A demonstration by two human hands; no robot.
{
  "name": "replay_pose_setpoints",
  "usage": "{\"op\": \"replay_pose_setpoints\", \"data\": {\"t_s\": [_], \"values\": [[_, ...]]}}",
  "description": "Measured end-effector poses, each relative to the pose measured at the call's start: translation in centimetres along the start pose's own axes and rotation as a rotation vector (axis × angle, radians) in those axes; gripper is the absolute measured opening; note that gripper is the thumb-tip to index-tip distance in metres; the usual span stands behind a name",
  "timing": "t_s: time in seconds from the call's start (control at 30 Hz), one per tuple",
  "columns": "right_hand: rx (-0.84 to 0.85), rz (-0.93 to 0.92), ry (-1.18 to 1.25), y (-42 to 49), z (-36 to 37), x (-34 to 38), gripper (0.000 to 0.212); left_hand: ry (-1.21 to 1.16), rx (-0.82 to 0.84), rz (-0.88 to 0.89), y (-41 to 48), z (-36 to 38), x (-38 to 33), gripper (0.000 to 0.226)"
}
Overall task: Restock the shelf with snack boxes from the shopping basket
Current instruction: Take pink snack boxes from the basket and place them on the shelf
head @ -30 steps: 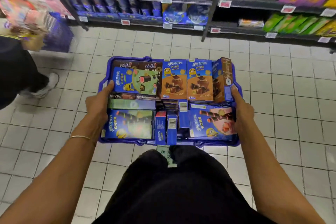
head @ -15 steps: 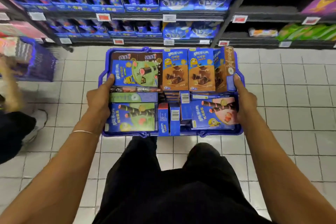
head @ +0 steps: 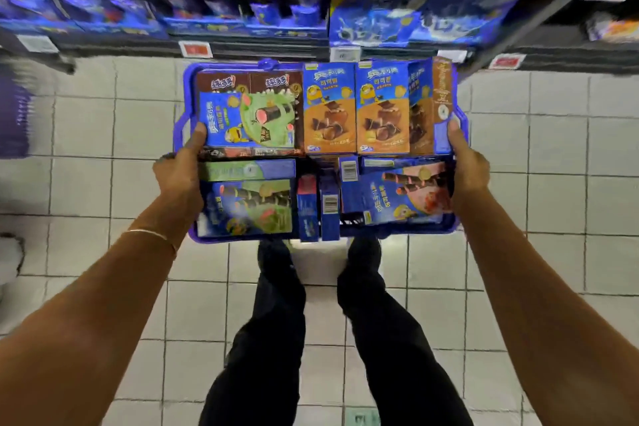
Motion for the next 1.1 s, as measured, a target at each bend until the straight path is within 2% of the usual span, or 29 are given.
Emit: {"op": "replay_pose_setpoints", "data": {"t_s": [0.07, 0.17, 0.3, 0.4, 0.5, 0.63, 0.77, 0.87, 0.93, 0.97, 1.03, 1.1], "values": [[0.008, -0.006, 0.023, 3.6, 1.9, -1.8, 0.084, -0.006, 0.014, 0.009, 3.8, 2.3, 0.5, 0.067], [0.043, -0.030, 0.030, 7.3, 3.9, -3.8, 0.073, -0.009, 0.031, 0.011, 8.0, 5.3, 0.8, 0.071], [0.004, -0.038, 0.014, 10.3, 5.6, -5.5, 0.067, 0.009, 0.032, 0.015, 11.7, 7.9, 1.3, 0.076], [0.010, -0.057, 0.014, 11.7, 6.5, -6.6, 0.064, 0.040, 0.043, -0.004, 13.9, 8.9, 1.8, 0.092], [0.036, -0.059, 0.007, 12.5, 7.3, -7.5, 0.065, 0.054, 0.082, -0.010, 15.5, 9.5, 2.3, 0.087], [-0.015, -0.070, 0.010, 13.3, 7.6, -8.6, 0.062, 0.062, 0.065, 0.009, 16.9, 9.8, 3.1, 0.070], [0.016, -0.110, -0.001, 13.4, 7.5, -8.7, 0.063, 0.117, 0.064, 0.020, 17.3, 9.6, 2.8, 0.085], [-0.060, -0.095, -0.092, 13.2, 7.4, -8.3, 0.066, 0.245, 0.031, 0.027, 16.8, 9.5, 2.0, 0.074], [-0.175, -0.089, -0.208, 12.7, 7.4, -7.6, 0.081, 0.319, 0.001, 0.027, 16.1, 9.5, 1.3, 0.074], [-0.217, -0.128, -0.281, 12.3, 7.6, -7.1, 0.089, 0.390, -0.045, 0.030, 15.6, 9.5, 0.9, 0.082], [-0.264, -0.272, -0.417, 11.5, 7.9, -6.3, 0.090, 0.604, -0.200, 0.089, 13.6, 9.7, 0.2, 0.095], [-0.246, -0.404, -0.526, 10.9, 8.3, -6.0, 0.083, 0.699, -0.297, 0.276, 10.2, 10.6, -0.2, 0.090]]}}
Point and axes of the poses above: each hand's wrist, its own y-axis towards the middle knuckle, its own z-axis out of the palm, x = y × z, the point moved 2 cm from there along y, towards the middle knuckle, and after that the axes turned 10 degrees about -z, right-handed, at the moved point
